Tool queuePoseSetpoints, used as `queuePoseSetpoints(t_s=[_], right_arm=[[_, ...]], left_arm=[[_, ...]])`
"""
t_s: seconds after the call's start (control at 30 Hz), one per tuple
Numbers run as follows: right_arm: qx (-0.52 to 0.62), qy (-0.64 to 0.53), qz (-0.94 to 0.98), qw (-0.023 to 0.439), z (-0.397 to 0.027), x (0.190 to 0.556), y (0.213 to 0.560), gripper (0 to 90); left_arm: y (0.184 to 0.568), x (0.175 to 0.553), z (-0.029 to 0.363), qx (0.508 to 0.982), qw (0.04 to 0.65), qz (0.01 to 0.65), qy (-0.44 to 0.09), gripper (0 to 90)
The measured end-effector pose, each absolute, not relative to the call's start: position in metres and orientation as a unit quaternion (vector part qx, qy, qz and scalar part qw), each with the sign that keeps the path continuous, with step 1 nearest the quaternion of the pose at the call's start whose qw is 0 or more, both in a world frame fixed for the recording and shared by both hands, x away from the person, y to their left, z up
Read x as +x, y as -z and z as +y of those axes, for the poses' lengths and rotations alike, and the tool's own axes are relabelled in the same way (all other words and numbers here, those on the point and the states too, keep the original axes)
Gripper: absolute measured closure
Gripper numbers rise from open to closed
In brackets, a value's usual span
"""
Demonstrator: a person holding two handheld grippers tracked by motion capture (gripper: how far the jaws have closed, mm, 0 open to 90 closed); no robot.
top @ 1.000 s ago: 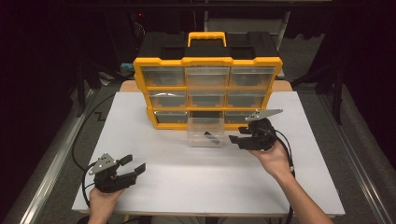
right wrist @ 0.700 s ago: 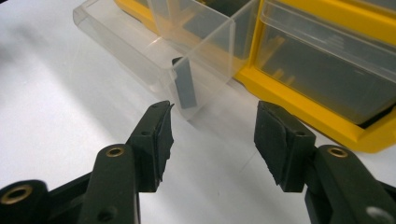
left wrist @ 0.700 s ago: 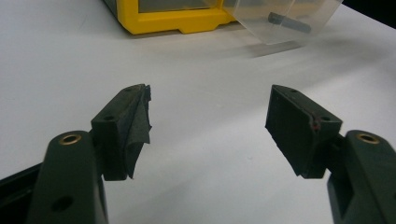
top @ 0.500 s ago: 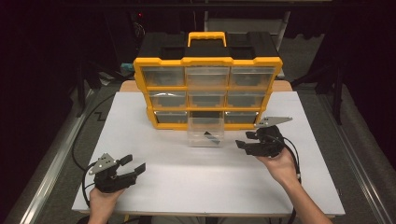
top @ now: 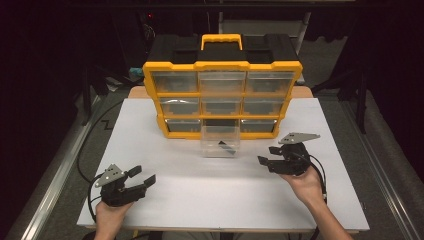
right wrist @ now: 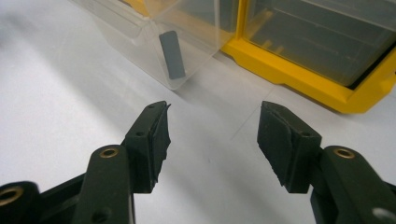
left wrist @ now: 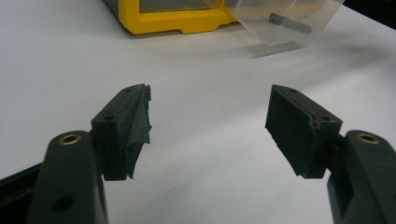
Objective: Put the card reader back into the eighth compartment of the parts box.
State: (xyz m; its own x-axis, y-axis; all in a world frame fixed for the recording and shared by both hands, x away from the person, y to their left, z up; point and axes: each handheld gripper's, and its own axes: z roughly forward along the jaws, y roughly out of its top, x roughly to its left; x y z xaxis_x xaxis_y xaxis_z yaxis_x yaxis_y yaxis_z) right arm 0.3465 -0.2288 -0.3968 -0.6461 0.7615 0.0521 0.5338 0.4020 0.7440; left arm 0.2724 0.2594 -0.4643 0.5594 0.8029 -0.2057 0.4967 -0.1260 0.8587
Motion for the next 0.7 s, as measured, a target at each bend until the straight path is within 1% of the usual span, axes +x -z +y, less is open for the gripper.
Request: queuePoseSetpoints(t_s=[0.7], right_arm=[[0.409, -0.390, 0.810, 0.158, -0.251, 0.329, 0.415, 39.5]], left_arm=[[0.464, 0.273, 0.259, 0.733, 0.491, 0.444, -0.156, 31.3]])
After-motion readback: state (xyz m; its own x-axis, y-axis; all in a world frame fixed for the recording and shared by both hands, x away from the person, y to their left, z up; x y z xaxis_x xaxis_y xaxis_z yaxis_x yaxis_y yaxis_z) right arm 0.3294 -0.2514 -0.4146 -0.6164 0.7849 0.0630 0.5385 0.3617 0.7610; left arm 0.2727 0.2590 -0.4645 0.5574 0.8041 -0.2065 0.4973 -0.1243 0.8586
